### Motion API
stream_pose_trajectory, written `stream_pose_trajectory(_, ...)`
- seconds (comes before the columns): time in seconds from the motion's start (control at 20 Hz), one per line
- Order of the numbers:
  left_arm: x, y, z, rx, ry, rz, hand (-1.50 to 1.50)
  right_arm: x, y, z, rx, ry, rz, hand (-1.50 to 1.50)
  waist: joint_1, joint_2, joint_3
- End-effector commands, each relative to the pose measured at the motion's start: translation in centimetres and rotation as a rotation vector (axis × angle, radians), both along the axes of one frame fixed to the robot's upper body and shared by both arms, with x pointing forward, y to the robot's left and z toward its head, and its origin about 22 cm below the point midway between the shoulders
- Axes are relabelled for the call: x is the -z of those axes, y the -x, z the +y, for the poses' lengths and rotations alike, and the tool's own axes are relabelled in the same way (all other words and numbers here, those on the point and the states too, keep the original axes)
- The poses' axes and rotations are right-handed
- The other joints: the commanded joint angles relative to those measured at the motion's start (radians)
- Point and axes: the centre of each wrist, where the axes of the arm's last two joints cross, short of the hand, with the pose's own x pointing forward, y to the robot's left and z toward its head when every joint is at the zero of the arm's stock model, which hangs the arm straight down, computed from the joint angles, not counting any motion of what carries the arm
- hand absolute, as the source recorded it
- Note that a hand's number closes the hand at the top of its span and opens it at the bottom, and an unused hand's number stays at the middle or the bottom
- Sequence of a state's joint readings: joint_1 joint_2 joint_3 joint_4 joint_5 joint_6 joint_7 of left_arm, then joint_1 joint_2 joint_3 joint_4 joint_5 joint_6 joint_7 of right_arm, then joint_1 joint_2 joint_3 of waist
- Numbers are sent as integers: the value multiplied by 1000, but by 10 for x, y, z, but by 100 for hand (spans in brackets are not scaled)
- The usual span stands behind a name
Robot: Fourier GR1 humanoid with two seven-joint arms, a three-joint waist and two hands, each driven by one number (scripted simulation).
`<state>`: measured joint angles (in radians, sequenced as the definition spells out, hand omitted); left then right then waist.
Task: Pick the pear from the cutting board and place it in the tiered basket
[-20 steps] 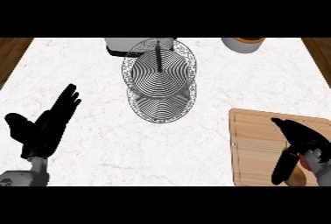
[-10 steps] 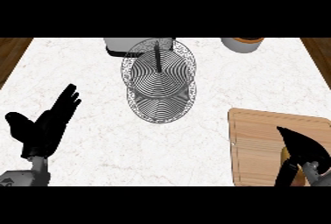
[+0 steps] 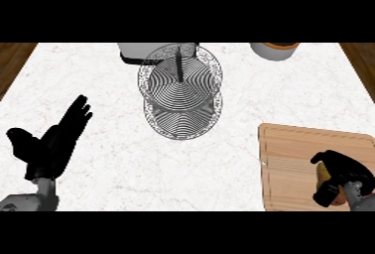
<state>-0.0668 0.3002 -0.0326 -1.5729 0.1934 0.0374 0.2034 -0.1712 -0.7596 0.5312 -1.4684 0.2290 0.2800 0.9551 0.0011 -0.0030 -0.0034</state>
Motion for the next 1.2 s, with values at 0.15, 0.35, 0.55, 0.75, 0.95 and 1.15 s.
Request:
stream_pose_trajectory(0.15, 6, 12, 7, -3, -19, -9, 0, 17, 2, 11, -90, 40, 111, 150, 5, 3, 3)
stream_pose_trajectory(0.35, -3, -4, 25, 4, 8, 1, 0, 24, 19, -1, -164, 67, 94, 150, -2, 3, 3)
stream_pose_trajectory(0.55, 2, 4, 4, 12, 8, 12, 0, 12, 7, 0, -335, 60, -175, 150, 2, 2, 5)
stream_pose_trajectory(0.75, -1, 5, 0, 6, 5, 5, 0, -1, -1, -18, -501, 52, -456, 150, 3, 1, 7)
stream_pose_trajectory(0.95, 2, 10, 24, -32, -15, 2, 0, -28, -21, -41, -493, 56, -739, 150, 0, 2, 6)
stream_pose_trajectory(1.15, 2, 12, 13, -24, 3, 5, 0, -45, -19, -28, -446, -98, -1029, 150, -18, -5, 5)
